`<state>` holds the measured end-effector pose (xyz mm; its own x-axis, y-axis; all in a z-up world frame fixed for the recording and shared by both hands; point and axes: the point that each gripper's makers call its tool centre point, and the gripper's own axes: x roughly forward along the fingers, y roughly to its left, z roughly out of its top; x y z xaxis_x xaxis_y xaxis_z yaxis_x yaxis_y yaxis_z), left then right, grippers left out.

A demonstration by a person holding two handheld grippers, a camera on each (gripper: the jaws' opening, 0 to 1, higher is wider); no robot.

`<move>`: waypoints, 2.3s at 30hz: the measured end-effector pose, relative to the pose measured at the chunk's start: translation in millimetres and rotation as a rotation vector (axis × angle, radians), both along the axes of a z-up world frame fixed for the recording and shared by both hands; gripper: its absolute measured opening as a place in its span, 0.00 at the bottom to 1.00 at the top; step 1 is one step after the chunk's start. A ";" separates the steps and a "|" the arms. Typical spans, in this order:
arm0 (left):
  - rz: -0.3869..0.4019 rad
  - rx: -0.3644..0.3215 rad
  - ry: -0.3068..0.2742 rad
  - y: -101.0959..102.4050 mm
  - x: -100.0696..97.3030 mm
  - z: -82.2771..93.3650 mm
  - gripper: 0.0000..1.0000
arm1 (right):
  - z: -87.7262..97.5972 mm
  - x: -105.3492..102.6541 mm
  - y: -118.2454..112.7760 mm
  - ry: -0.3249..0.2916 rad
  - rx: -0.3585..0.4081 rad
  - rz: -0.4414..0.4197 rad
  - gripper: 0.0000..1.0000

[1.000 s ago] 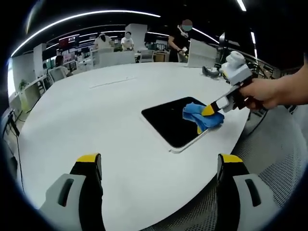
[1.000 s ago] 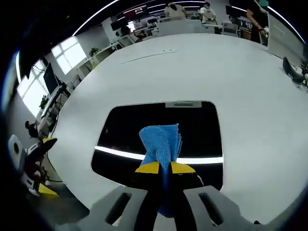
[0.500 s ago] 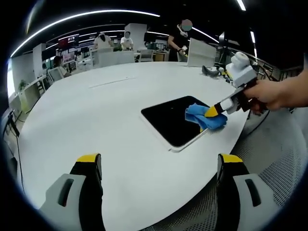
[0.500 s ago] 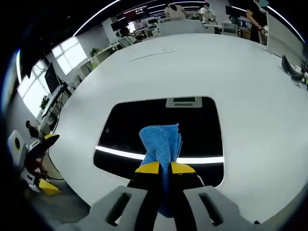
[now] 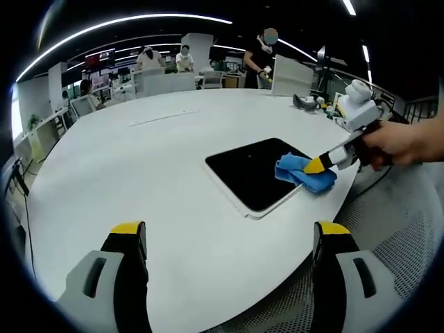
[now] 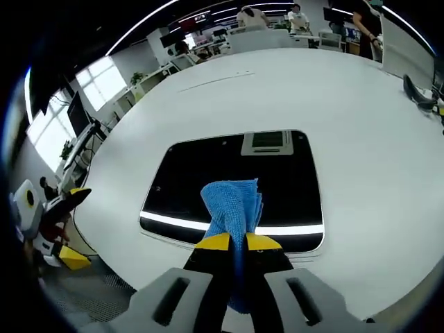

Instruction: Wipe the mirror surface with the cleaning cloth until all visible marks leave the cleaned area.

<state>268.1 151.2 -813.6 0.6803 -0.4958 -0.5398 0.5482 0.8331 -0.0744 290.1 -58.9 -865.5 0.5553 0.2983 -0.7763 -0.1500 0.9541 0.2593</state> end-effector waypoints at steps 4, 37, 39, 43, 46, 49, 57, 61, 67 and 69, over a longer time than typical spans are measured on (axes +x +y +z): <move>0.003 -0.001 0.003 0.1 0.2 -0.4 0.98 | 0.0 -2.5 0.1 -0.003 0.004 -0.005 0.00; 0.009 0.007 0.006 1.9 0.1 -1.1 0.99 | 0.8 -0.2 -32.4 0.017 0.006 -0.028 0.00; 0.008 0.007 0.008 1.6 -0.3 -1.3 0.99 | 0.8 -0.1 -38.2 0.020 0.016 -0.044 0.00; 0.006 0.009 0.009 1.1 -0.6 -1.5 0.99 | 0.6 0.3 -47.3 0.021 0.010 -0.055 0.00; 0.004 0.008 0.012 0.7 -1.0 -1.8 0.99 | 0.5 0.2 -53.7 0.019 0.008 -0.062 0.00; 0.002 0.009 0.014 0.3 -1.4 -2.1 0.99 | 0.3 0.0 -58.1 0.022 0.010 -0.072 0.00; 0.002 0.010 0.018 0.3 -1.8 -2.7 0.99 | 0.1 -0.5 -59.7 0.019 -0.002 -0.071 0.01; 0.001 0.009 0.018 -0.2 -2.4 -2.4 0.99 | 0.2 -0.8 -59.1 0.022 -0.004 -0.064 0.01; 0.003 0.002 0.012 -0.1 -1.3 -1.5 0.99 | -0.1 3.3 -59.4 0.026 -0.007 -0.064 0.01; 0.007 0.001 0.014 0.5 -1.2 -1.7 0.99 | -0.2 4.9 -59.4 0.027 -0.009 -0.061 0.01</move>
